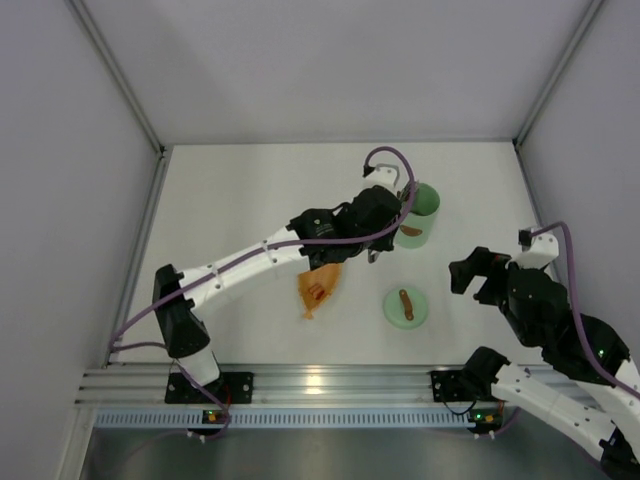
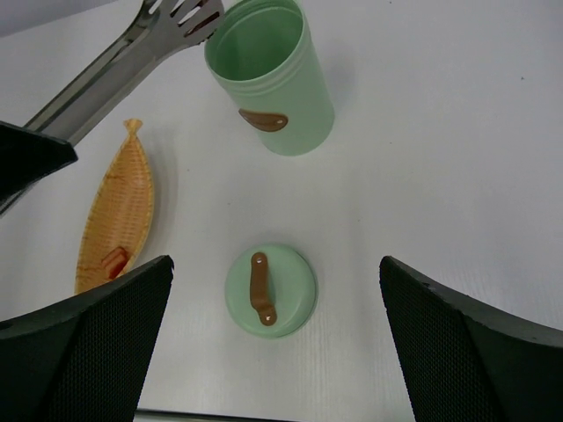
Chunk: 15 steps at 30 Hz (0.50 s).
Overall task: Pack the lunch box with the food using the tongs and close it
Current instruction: Place the fake food in the packing box.
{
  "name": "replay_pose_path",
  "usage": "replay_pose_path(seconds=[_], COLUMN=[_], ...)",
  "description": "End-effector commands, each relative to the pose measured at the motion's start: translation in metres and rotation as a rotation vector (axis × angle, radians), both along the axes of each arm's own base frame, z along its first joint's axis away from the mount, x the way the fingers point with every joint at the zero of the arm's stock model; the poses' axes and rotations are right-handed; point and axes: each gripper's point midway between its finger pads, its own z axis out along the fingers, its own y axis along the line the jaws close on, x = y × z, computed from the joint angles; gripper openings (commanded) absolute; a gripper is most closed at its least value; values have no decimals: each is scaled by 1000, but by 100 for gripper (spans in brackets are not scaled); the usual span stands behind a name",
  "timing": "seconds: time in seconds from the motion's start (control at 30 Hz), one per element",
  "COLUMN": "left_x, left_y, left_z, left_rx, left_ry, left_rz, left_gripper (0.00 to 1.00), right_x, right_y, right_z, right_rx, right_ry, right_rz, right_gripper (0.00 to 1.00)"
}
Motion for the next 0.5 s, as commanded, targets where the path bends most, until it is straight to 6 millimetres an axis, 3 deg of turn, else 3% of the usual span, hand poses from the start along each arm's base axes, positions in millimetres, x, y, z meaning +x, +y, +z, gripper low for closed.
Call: replay_pose_path(seconds=[0.0,0.2,0.47], left_x=[15,23,26], left_y=[-32,-52,-50], left_z=[37,24,18], left_rx=[-126,-107,-82], left_ry=[-91,-84,-82], left_rz=[-45,-59,-53], left_gripper=[23,24,41], right_x=[-5,-8,-8], right_y=[-11,-15,-16], right_z=[14,16,17], right_rx=[13,13,15], right_ry=[-33,-36,-42], right_rz=[-21,-26,-27], right_gripper=[100,99,99])
